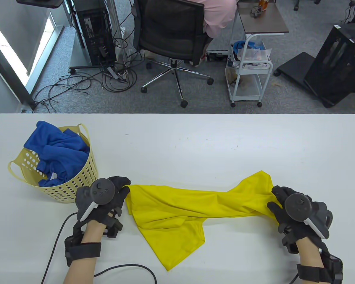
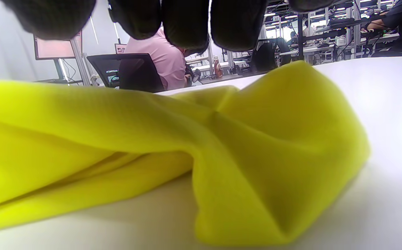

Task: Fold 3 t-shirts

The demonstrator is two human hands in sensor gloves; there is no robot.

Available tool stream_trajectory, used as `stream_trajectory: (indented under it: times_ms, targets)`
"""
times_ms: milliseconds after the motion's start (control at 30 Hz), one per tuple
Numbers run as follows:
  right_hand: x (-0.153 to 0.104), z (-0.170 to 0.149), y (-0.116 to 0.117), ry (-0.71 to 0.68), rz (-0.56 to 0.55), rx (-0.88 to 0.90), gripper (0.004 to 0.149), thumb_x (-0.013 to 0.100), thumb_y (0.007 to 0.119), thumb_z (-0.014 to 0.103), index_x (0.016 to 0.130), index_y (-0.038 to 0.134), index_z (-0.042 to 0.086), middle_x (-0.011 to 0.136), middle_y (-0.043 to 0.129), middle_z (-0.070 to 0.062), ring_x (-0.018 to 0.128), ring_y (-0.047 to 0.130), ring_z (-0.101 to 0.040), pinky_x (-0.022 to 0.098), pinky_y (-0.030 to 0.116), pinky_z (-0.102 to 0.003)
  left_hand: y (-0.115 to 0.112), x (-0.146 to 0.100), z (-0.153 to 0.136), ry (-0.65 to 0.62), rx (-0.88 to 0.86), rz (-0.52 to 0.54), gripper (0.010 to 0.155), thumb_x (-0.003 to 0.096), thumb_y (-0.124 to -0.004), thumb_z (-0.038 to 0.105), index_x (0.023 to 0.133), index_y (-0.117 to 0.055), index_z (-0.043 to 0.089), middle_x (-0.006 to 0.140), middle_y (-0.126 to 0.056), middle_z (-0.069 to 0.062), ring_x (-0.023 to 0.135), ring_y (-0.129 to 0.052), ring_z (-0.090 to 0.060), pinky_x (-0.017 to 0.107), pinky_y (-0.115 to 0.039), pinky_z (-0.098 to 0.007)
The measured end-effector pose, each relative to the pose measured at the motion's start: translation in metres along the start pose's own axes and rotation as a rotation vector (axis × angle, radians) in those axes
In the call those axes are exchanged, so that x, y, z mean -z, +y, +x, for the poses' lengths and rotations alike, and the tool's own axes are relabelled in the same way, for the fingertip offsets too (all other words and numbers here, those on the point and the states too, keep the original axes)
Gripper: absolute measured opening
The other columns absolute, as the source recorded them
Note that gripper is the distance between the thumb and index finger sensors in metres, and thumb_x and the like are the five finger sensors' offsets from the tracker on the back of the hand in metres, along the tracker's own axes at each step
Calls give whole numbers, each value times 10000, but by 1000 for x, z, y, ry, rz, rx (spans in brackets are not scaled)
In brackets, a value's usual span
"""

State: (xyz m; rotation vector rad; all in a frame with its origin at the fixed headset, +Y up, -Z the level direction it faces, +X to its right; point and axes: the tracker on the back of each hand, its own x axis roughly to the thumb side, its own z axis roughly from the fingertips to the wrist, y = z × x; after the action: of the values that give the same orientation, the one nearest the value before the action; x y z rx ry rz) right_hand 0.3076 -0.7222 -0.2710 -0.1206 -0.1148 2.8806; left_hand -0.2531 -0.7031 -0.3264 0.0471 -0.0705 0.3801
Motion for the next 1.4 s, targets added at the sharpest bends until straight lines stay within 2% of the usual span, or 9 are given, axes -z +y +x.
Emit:
stream_trajectory:
  times_ms: [233,400,700,800,1000,1100,1167,1267,1400]
  targets:
    - [-2,-2,-4,-5,-2,35,596,409,769,471,953,642,262,982,702,-68,885,727,-398,691,484,-692,66,15,57,-21,-4,52,430,437,-744,489,826,-781,309,729,-862,28,714,-833,-216,542,-769,-383]
    - [-3,2,-8,-34,-15,44,585,411,768,474,943,661,257,933,754,-57,843,771,-380,681,516,-676,110,19,102,-58,71,88,430,435,-752,484,815,-795,286,679,-875,22,609,-861,-211,424,-795,-332]
    - [-5,20,-3,-120,28,54,486,413,775,471,846,779,251,809,867,-30,742,866,-347,649,593,-636,167,19,159,-97,167,185,421,437,-771,469,826,-797,308,760,-873,22,747,-844,-224,570,-792,-399]
    - [-6,39,5,-180,60,-3,440,413,778,470,793,826,252,763,902,-23,745,869,-353,650,585,-647,180,18,165,-90,180,197,415,431,-798,457,818,-822,308,757,-901,21,728,-881,-224,512,-833,-361]
    - [-7,79,16,-302,47,-122,490,408,792,467,857,771,272,885,831,-29,877,768,-399,684,515,-686,191,17,161,-75,209,205,416,431,-805,452,818,-827,302,757,-903,17,736,-878,-227,541,-827,-382]
    - [13,104,18,-299,137,-241,501,403,791,467,867,759,281,918,806,-24,907,738,-408,696,491,-694,196,19,156,-59,227,211,416,431,-805,453,819,-824,305,761,-901,18,741,-875,-227,549,-822,-388]
    - [24,116,21,-304,126,-213,511,399,799,453,876,748,276,930,790,-31,910,733,-406,698,487,-693,196,20,153,-53,230,211,415,430,-804,454,818,-825,306,761,-900,18,742,-874,-228,552,-819,-395]
    - [39,132,39,-295,202,-168,561,392,813,445,914,702,273,967,742,-47,926,700,-418,702,466,-699,195,21,147,-46,254,207,416,430,-803,457,818,-824,311,762,-901,22,743,-876,-225,555,-819,-398]
    - [46,140,69,-310,431,-247,677,359,832,513,966,629,290,1044,643,-72,987,582,-464,713,402,-719,196,21,136,-36,249,200,415,430,-806,454,819,-824,312,765,-902,22,746,-877,-225,560,-821,-397]
